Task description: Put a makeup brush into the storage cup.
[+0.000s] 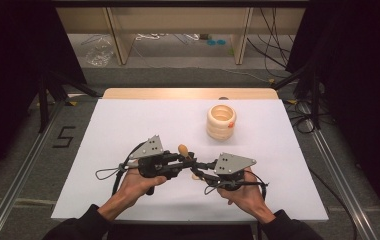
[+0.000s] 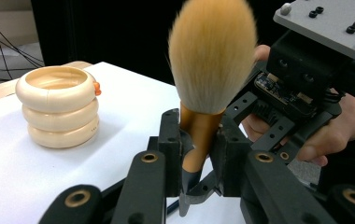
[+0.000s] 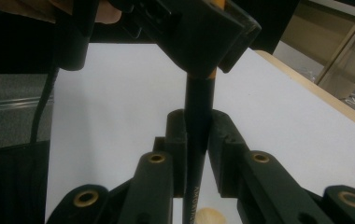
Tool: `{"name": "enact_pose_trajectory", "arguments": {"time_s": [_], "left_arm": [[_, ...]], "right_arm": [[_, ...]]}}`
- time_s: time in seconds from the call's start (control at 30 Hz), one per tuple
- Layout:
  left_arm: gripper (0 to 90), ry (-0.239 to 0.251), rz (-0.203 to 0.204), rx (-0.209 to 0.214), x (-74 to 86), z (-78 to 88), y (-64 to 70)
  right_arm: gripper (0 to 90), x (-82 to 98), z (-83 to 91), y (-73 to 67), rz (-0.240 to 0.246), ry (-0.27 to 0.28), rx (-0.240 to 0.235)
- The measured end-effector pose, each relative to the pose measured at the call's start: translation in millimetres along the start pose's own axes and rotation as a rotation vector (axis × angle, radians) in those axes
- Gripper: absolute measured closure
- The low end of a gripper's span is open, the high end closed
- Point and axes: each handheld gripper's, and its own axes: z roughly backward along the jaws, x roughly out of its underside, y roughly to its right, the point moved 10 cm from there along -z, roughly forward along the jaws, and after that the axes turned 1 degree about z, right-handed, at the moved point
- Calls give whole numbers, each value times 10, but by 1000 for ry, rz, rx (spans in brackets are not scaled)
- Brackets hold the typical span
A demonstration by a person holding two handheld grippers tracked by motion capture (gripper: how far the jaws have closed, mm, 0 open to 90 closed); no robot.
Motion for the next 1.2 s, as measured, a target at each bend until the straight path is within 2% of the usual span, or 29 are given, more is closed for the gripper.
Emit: {"name": "enact_pose_trajectory", "arguments": {"time_s": [0.07, 0.17, 0.2, 0.3, 0.37, 0.43, 0.53, 0.63, 0.67, 0.83, 0.87, 1.0, 1.2], "left_arm": [[756, 0, 18, -3, 3, -5, -2], [758, -4, 7, 0, 6, -13, -9], [757, -6, 5, -3, 5, -15, -11], [758, -15, 2, -20, -12, -6, -37], [758, -19, -4, -30, -21, 4, -63], [758, -16, -5, -40, -36, 15, -102], [758, -13, 6, -61, -50, 33, -163], [758, -24, -15, -88, -59, 52, -234], [758, -26, -8, -100, -62, 57, -255], [758, -17, -5, -124, -126, 48, -363], [757, -20, 5, -143, -153, 39, -411], [757, -22, 6, -163, -216, 20, -497], [758, -41, 2, -184, -336, -53, -642]], "right_arm": [[794, 3, -2, -2, -4, -3, -1], [766, 21, -11, -9, -23, -14, -18], [746, 31, -15, 4, -22, -18, -5], [616, 69, -10, 39, -58, -40, 12], [594, 88, -3, 46, -70, -53, 9], [521, 141, 24, 76, -109, -69, 26], [504, 176, 59, 110, -133, -80, 40], [475, 203, 121, 158, -176, -76, 55], [460, 203, 134, 178, -186, -67, 69], [402, 252, 255, 222, -235, -72, 101], [395, 268, 301, 266, -230, -63, 130], [395, 303, 357, 274, -253, -67, 134], [397, 352, 430, 282, -251, -69, 151]]}}
